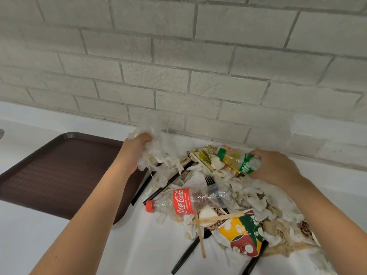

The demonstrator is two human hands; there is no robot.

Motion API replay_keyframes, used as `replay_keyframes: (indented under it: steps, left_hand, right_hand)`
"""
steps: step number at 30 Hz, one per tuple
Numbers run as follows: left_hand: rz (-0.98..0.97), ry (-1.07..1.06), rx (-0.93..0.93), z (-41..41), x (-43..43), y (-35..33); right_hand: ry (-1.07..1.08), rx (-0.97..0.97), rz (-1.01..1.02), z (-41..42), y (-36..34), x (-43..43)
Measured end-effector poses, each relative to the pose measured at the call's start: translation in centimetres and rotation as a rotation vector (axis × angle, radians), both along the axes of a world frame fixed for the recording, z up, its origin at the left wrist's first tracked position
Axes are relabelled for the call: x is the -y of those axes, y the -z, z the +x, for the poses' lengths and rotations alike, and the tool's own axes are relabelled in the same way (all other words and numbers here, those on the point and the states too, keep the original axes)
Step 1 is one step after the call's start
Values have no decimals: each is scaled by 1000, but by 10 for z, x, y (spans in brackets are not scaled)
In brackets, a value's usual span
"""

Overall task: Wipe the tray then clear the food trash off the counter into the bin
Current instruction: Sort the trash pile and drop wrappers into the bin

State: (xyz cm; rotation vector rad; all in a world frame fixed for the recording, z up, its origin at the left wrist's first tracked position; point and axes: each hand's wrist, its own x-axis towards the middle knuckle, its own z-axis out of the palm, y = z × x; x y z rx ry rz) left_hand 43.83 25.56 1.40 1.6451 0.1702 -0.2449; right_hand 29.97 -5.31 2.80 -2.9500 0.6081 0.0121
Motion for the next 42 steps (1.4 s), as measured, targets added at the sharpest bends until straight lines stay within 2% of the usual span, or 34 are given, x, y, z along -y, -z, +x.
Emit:
replay_keyframes:
  steps: [4,8,13,19,22,26,31,34,37,39,42]
  left_hand:
    - [131,225,72,-16,34,18]
    - [427,402,226,-34,72,36]
    - [729,566,369,-42,106,47]
    - [1106,729,416,-48,131,64]
    - [1133,764,413,-54,134,72]
    - [1223,872,539,-72,127,80]
    - [1093,874,646,-76,109,89]
    - [975,888,628,-76,98,91]
    - [751,838,652,-79,86,93]
    - [558,659,640,-84,77,87]
    - [195,150,469,-85,60,74]
  right_hand:
    - [-53,-171,25,-20,23,-20]
    - [-85,-275,-19,-37,48,-31]
    - [-123,-257,-45,-57,52,-39]
    - [-183,-227,24,-74,46,-42]
    - [-191,-208,81,-84,37,-37]
    - [-140,-159,161,-98,26,-26]
    - [-73,-104,201,-104,23,-13]
    - [-30,-147,185,-108,20,-4]
    - [34,-162,116,-111,3,4]
    - [73,-152,85,-107,-16,4]
    - [77,-77,74,-83,-33,-6]
